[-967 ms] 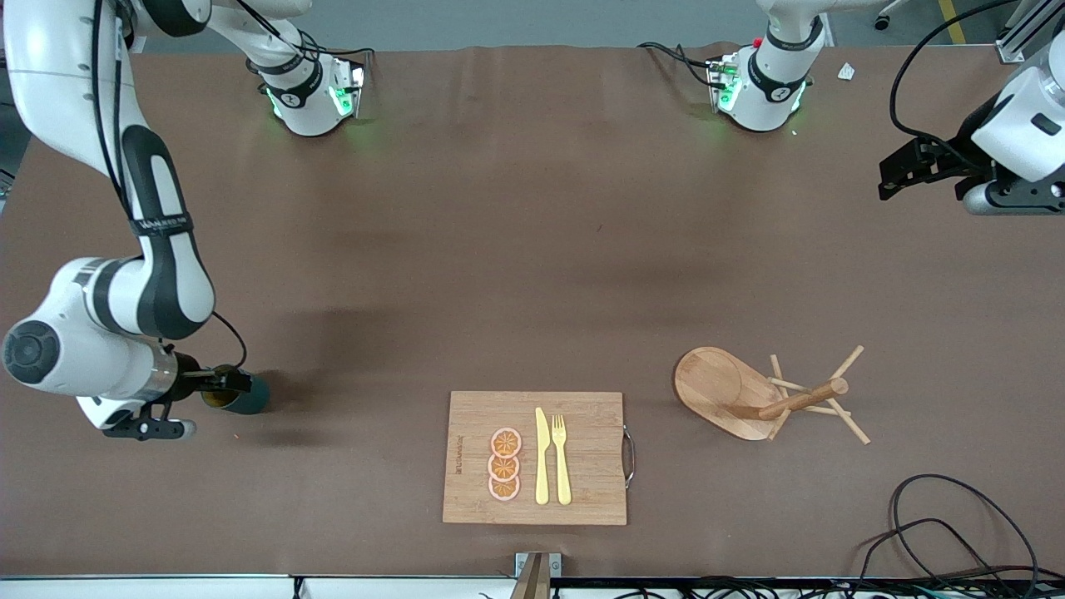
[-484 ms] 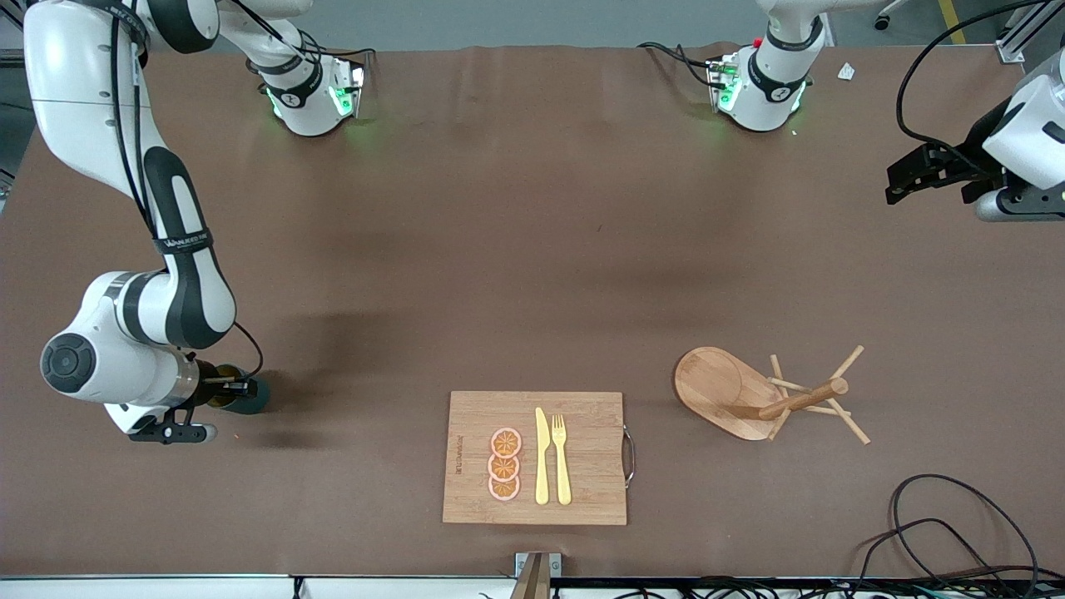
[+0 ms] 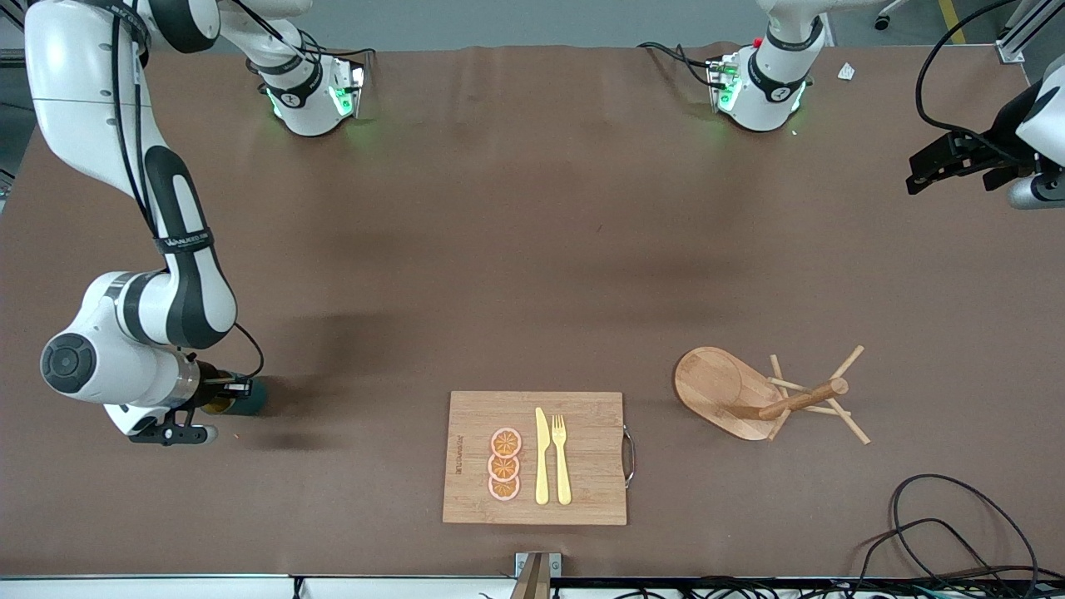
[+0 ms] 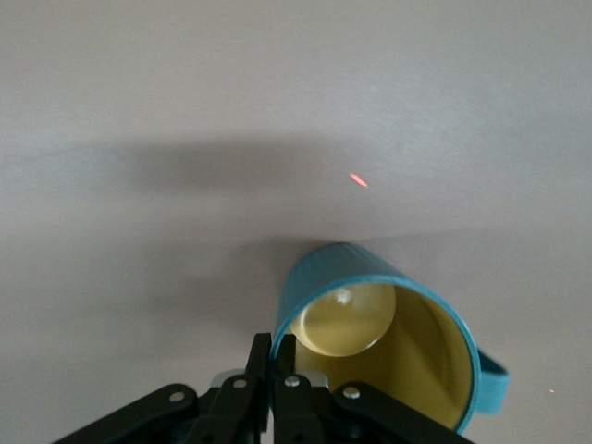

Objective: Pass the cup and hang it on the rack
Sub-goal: 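Lower the right gripper onto the teal mug rim and grasp it, then carry the teal mug with the right gripper to the table middle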

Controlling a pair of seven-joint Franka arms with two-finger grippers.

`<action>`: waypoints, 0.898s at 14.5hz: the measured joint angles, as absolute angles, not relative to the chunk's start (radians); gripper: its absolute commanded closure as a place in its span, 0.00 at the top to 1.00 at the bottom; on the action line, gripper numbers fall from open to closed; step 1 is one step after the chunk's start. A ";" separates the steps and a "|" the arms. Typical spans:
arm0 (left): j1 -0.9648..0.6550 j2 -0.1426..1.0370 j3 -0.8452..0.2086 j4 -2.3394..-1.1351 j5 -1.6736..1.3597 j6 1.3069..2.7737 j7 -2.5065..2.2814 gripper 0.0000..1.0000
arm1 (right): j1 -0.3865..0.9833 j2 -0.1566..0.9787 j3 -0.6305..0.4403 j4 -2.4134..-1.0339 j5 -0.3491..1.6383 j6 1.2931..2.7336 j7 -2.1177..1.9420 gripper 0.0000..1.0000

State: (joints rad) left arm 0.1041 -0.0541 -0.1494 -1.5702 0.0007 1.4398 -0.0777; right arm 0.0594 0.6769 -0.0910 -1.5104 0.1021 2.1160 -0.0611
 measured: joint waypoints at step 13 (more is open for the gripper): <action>0.103 -0.054 -0.151 -1.570 0.001 1.440 -0.078 1.00 | 0.583 0.659 -0.075 -1.277 0.210 1.958 0.885 0.02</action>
State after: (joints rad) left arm 0.1027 -0.0541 -0.1506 -1.5703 0.0007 1.4397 -0.0777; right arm 0.5835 0.6590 -0.0751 -1.2774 0.2105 1.9578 0.8854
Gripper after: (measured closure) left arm 0.000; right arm 0.965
